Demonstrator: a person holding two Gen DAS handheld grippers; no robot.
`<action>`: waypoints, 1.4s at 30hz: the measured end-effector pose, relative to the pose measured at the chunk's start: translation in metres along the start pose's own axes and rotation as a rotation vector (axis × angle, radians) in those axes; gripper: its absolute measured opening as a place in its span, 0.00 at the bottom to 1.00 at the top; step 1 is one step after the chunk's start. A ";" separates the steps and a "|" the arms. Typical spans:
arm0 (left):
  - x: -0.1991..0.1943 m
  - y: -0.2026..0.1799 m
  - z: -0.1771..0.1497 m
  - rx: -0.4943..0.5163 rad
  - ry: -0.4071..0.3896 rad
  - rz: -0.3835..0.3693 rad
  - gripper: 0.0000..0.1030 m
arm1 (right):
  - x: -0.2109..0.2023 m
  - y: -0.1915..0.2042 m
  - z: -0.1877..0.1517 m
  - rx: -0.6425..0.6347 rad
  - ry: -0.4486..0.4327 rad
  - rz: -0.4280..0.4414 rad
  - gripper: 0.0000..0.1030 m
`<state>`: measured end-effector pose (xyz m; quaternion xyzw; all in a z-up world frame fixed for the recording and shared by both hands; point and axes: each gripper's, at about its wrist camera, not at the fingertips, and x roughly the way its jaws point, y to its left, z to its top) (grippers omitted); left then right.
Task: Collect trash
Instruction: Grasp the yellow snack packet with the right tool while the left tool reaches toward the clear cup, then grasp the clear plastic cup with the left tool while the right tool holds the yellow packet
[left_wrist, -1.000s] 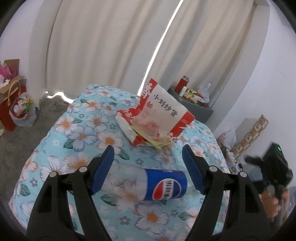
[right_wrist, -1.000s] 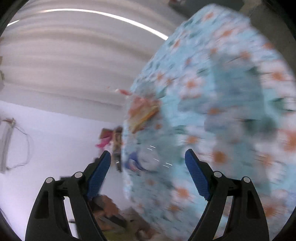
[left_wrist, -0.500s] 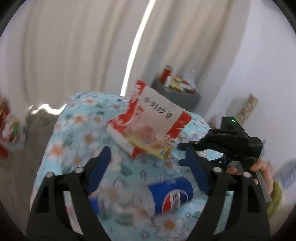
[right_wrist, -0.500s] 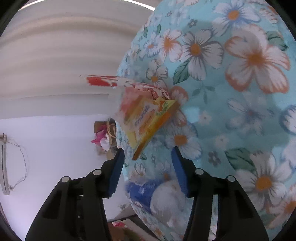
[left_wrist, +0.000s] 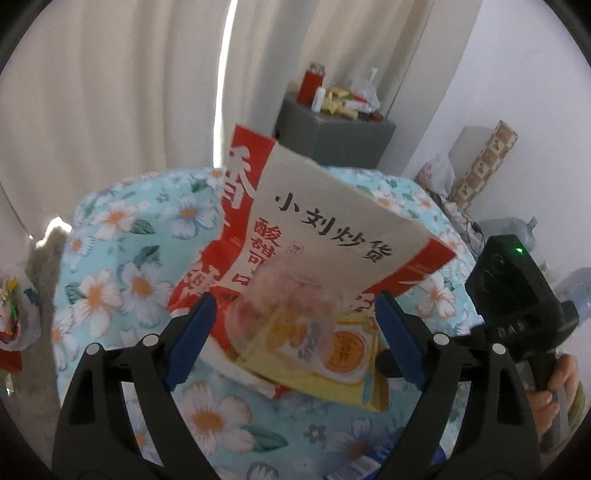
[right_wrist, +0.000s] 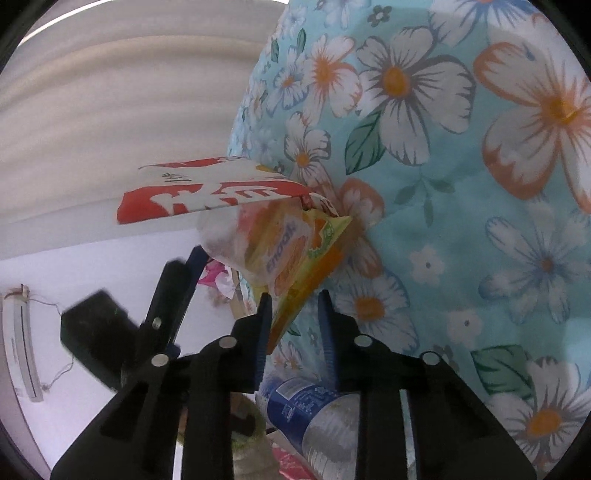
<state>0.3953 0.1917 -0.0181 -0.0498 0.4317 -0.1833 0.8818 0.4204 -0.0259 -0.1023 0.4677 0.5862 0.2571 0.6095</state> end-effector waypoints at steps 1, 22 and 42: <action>0.005 0.002 0.002 -0.008 0.010 0.005 0.80 | 0.000 -0.001 0.003 0.000 0.003 0.003 0.21; 0.006 0.009 0.004 -0.038 0.004 -0.006 0.61 | -0.004 -0.017 0.016 0.018 0.017 0.072 0.12; -0.081 -0.029 -0.030 -0.100 -0.128 -0.075 0.59 | -0.080 -0.014 -0.040 -0.038 -0.014 0.217 0.10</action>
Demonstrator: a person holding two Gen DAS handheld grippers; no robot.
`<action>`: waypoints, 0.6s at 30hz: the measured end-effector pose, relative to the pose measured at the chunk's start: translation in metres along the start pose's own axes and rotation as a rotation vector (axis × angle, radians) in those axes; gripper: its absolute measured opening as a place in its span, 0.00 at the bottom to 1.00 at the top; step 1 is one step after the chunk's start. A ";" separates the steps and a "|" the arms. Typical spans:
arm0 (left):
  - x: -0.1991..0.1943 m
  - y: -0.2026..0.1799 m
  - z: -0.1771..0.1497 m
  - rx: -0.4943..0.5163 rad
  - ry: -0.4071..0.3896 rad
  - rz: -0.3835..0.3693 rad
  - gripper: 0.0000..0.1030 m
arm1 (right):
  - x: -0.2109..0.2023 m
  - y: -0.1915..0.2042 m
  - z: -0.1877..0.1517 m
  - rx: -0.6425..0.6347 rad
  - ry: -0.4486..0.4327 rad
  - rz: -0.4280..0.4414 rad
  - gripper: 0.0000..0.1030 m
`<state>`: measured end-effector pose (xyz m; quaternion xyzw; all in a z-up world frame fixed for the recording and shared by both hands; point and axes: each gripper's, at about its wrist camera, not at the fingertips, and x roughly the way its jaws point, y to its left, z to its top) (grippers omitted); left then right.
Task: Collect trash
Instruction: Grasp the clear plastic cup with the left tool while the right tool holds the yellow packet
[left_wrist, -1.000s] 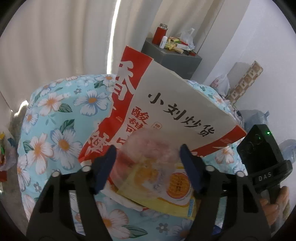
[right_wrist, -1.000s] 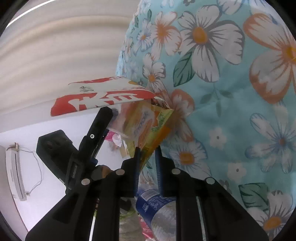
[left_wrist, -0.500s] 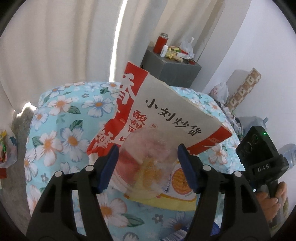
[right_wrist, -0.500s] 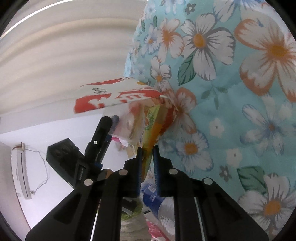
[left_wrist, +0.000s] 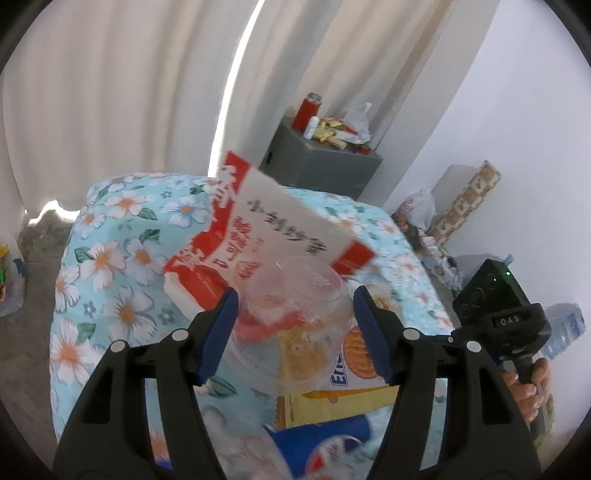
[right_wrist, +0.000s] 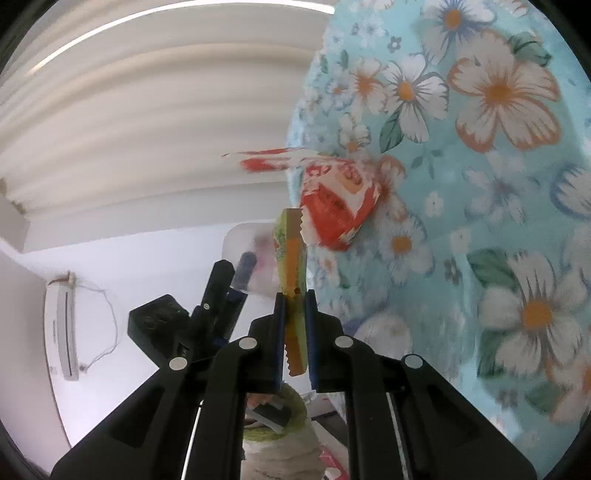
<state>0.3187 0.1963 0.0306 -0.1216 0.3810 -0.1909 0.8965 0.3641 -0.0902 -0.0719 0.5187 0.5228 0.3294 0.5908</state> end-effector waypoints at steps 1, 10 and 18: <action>-0.007 -0.007 -0.004 0.005 -0.009 -0.011 0.59 | -0.008 0.002 -0.008 -0.011 -0.002 0.010 0.10; -0.051 -0.082 -0.057 0.072 0.000 -0.149 0.59 | -0.091 -0.019 -0.099 -0.043 -0.059 -0.035 0.10; -0.036 -0.137 -0.152 0.132 0.082 -0.108 0.59 | -0.158 -0.098 -0.174 0.025 -0.191 -0.322 0.10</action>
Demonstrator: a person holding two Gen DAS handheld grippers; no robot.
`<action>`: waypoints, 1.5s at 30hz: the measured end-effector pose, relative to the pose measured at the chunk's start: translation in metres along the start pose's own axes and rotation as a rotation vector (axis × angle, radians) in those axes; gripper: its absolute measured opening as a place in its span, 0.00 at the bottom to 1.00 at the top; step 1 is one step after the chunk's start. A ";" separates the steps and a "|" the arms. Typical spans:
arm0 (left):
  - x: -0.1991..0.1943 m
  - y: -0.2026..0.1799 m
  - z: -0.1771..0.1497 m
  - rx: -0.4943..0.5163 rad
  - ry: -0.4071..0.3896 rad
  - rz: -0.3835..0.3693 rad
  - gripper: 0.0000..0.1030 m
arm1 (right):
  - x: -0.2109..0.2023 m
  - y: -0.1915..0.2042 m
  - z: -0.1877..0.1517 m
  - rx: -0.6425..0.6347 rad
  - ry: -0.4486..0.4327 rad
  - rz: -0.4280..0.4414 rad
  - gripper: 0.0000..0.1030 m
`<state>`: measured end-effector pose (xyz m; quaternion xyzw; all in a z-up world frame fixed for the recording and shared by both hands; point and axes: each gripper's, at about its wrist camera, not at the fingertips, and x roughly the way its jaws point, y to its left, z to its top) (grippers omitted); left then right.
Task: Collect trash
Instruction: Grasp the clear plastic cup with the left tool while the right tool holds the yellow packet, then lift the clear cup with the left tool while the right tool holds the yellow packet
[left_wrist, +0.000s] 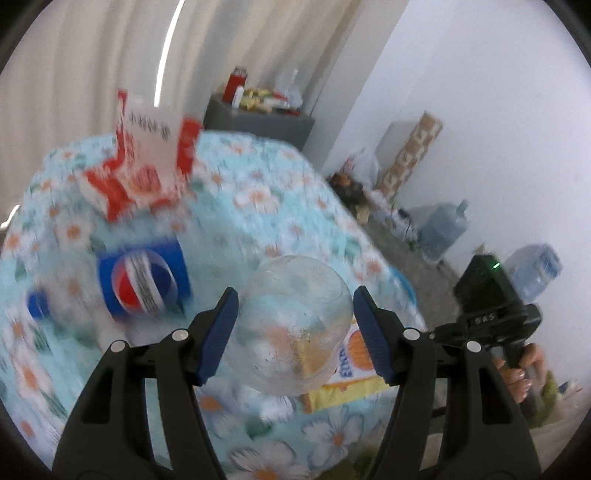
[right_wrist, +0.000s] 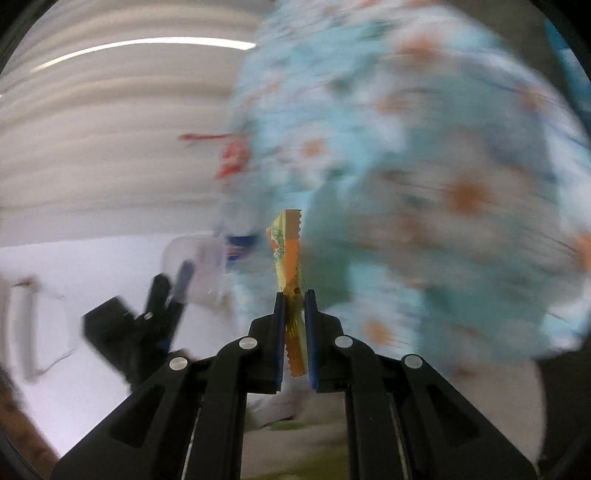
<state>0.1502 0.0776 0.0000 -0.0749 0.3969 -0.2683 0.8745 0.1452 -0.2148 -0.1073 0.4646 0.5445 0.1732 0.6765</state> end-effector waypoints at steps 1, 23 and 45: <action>0.010 -0.010 -0.015 0.034 0.009 0.045 0.59 | -0.004 -0.009 -0.003 0.008 -0.019 -0.036 0.10; 0.054 -0.023 -0.056 0.088 0.064 0.238 0.62 | 0.021 0.013 0.001 -0.046 -0.015 0.053 0.41; 0.059 -0.029 -0.056 0.140 0.081 0.278 0.62 | 0.056 0.024 0.010 -0.107 0.023 -0.044 0.12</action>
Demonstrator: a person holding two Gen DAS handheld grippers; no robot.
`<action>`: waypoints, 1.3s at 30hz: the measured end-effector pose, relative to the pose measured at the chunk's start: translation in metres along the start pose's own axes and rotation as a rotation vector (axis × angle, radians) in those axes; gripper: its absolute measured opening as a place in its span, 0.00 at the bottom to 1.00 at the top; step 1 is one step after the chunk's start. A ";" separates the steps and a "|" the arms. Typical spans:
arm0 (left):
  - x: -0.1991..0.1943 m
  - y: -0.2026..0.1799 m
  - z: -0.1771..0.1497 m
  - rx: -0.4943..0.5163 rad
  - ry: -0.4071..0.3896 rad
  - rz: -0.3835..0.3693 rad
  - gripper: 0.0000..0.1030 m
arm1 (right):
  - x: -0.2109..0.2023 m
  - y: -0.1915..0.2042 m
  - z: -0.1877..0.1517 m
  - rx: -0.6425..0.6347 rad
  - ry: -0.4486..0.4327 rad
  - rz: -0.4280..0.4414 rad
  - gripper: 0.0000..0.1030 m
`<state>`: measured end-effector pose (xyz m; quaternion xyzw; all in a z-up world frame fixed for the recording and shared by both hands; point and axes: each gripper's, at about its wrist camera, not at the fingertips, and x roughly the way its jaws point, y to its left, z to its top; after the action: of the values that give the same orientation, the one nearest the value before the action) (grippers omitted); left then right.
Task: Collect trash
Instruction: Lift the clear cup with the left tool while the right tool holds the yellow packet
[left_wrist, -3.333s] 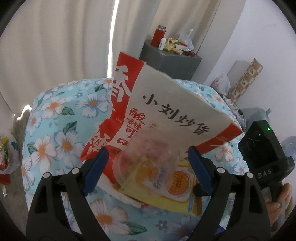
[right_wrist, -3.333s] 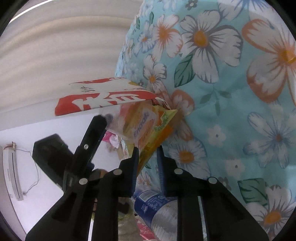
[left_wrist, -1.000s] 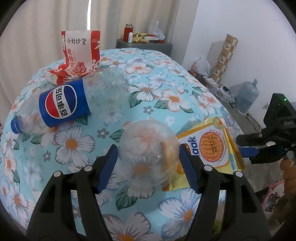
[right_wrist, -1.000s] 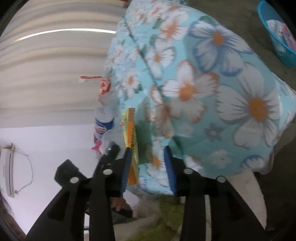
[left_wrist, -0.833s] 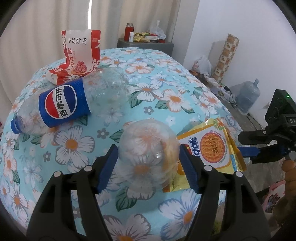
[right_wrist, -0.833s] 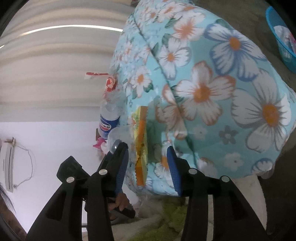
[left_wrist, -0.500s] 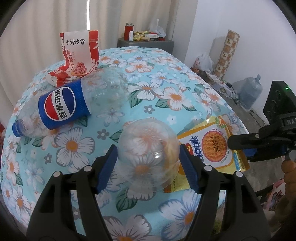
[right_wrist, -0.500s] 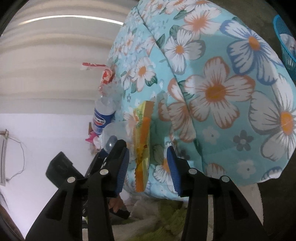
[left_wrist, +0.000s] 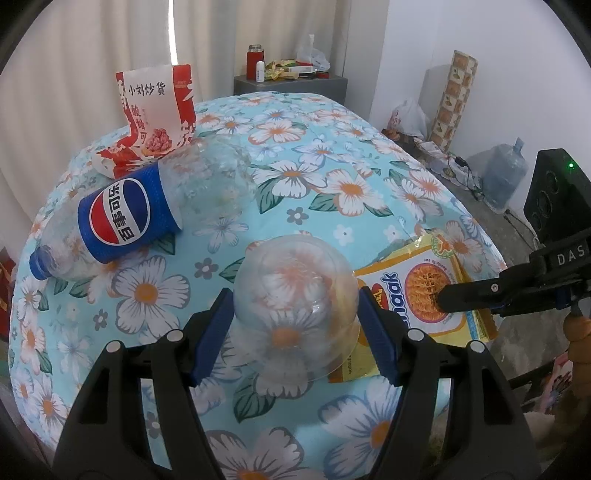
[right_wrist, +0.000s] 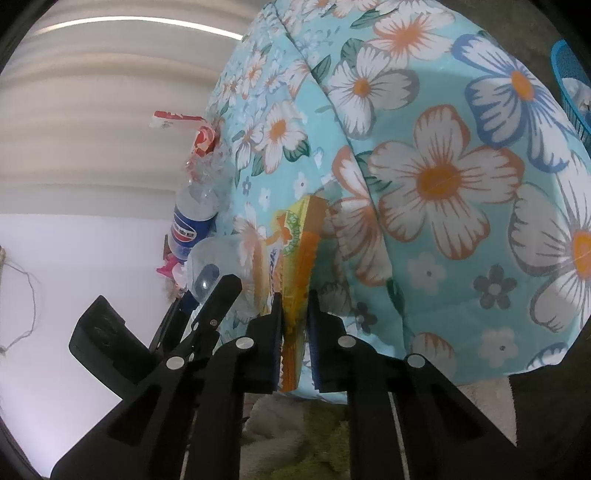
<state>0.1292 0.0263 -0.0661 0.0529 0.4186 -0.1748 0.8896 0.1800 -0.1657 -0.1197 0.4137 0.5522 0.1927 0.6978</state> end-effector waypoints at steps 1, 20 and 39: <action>0.000 0.000 0.000 0.000 0.000 0.001 0.62 | 0.000 0.000 0.000 -0.002 -0.001 -0.001 0.11; -0.034 0.009 0.015 0.005 -0.083 -0.083 0.61 | -0.036 -0.010 -0.008 0.018 -0.110 0.023 0.09; -0.053 -0.020 0.035 0.046 -0.125 -0.116 0.61 | -0.081 -0.036 -0.012 0.047 -0.203 0.108 0.08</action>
<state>0.1161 0.0133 -0.0018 0.0379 0.3605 -0.2388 0.9009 0.1362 -0.2407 -0.0990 0.4763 0.4601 0.1742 0.7288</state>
